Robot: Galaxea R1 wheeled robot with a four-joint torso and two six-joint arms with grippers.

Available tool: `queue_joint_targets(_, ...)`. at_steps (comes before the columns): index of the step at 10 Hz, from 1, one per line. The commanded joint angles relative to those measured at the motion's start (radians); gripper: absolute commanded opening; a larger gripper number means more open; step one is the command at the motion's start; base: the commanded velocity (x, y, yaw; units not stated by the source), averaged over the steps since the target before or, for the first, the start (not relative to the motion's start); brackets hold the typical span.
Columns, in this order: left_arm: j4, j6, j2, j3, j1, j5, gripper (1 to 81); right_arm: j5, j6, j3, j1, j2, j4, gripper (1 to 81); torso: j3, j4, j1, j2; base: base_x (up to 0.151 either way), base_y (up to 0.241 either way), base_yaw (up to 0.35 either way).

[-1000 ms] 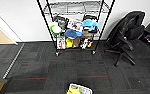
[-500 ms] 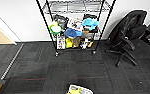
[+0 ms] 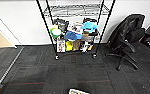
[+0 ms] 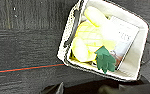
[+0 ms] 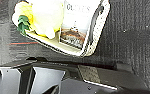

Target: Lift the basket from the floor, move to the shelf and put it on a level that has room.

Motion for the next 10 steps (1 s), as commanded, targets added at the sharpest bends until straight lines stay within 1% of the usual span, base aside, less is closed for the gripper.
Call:
queue_joint_targets(1, 0.008, 0.003, -0.008, -0.004, -0.072, 0.071, 81.1, -0.067, -0.001, 0.009, 0.032, -0.017, 0.02, 81.1, 0.0, 0.0, 0.062, -0.096, 0.0, 0.0, 0.0)
queue_joint_targets(7, 0.007, 0.003, -0.002, -0.013, -0.072, 0.071, 81.1, -0.067, 0.002, 0.009, 0.044, -0.009, 0.04, 81.1, 0.0, 0.0, 0.19, -0.3, 0.0, 0.0, 0.0)
queue_joint_targets(8, 0.007, 0.003, 0.006, -0.013, -0.072, 0.071, 81.1, -0.067, 0.003, 0.007, 0.044, -0.009, 0.045, 81.1, -0.036, 0.0, 0.211, -0.334, 0.0, 0.0, 0.0)
queue_joint_targets(9, 0.007, 0.003, 0.009, -0.013, -0.071, 0.071, 81.1, -0.067, 0.003, 0.007, 0.046, -0.009, 0.053, 81.1, -0.093, 0.0, 0.232, -0.368, 0.0, 0.0, 0.0)
queue_joint_targets(10, 0.007, 0.003, 0.01, -0.013, -0.072, 0.071, 81.1, -0.067, 0.003, 0.006, 0.046, -0.009, 0.053, 81.1, -0.098, 0.0, 0.247, -0.392, 0.0, 0.0, 0.0)
